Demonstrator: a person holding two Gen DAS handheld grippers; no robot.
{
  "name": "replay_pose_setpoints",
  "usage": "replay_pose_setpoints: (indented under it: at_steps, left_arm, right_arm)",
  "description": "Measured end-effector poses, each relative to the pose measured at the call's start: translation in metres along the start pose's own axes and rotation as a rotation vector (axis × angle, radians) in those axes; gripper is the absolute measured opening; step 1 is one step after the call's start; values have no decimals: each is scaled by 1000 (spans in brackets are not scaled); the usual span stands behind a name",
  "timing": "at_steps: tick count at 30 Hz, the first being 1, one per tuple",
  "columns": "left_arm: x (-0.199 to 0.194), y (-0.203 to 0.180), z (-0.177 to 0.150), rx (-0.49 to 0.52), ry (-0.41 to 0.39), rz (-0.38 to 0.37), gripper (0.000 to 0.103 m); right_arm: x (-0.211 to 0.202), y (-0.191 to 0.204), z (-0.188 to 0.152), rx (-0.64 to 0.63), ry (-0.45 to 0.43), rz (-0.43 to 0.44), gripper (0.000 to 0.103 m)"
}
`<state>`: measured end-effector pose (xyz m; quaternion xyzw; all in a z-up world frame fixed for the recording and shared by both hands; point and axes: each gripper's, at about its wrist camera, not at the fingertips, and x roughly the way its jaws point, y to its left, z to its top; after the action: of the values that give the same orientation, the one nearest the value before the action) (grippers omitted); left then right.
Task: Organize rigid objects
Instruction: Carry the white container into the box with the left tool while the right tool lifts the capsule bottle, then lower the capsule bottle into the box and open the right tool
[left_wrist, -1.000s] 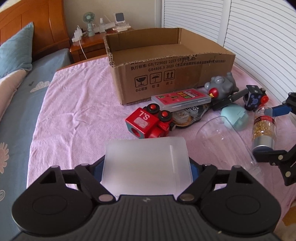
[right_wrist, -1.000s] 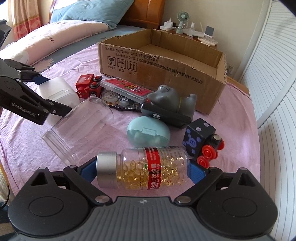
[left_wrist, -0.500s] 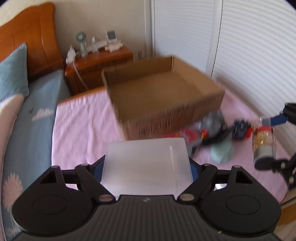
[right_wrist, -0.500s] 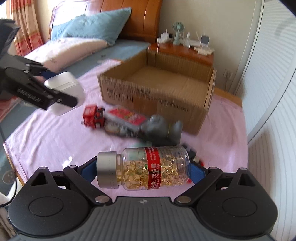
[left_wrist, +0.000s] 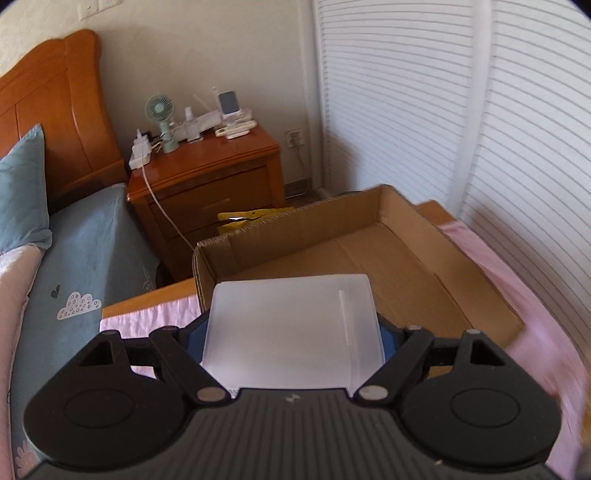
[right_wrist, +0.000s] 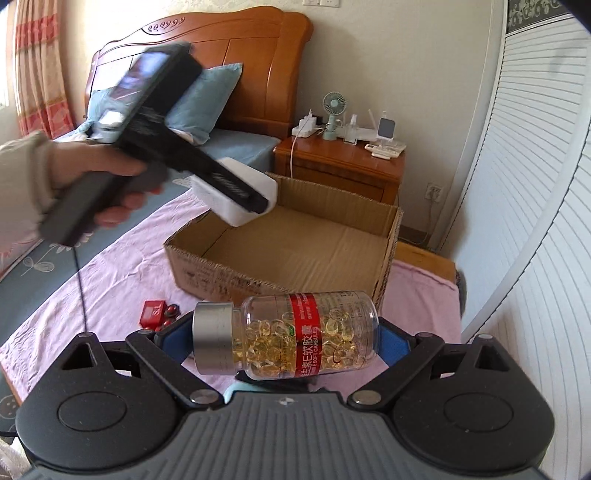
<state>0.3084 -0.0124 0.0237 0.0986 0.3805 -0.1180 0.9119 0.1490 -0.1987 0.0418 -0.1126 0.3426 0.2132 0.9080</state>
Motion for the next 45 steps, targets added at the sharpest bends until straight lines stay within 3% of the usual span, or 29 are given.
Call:
replay_pose_setpoints:
  at_steps: [4,6,8,14,20,27,32,38,45]
  left_arm:
    - [30,2,10,-29,-51,62,89]
    - [40,3,12,-28,-36,99,90]
    - [41,5,10,-34,-3,84,90]
    - [4,9,-9,-14,8,18,91]
    - [-50,8,-38,-13,-14,-1,99]
    - [-103,7,-90,-93,-58,63,100]
    - [-119,3,-122,-141,-34,128,100]
    - [-128,1,-145,-193,-36,153,100]
    - [-136,4,-155,-210,-44,158,100]
  right_arm:
    - [3,-4,2,12,4,-12,99]
    - [4,-5,1,13,12,-20,99]
    - [4,-5,-1,15,18,-23,99]
    - [4,-5,1,22,23,-9,99]
    - [7,-2,7,39,37,-10,99]
    - [19,-9,22,92,42,-23,99]
    - [39,-16,46,142,65,-40,99]
    - [75,-20,69,171,105,-72,99]
    - [95,-24,70,214,125,-96,103]
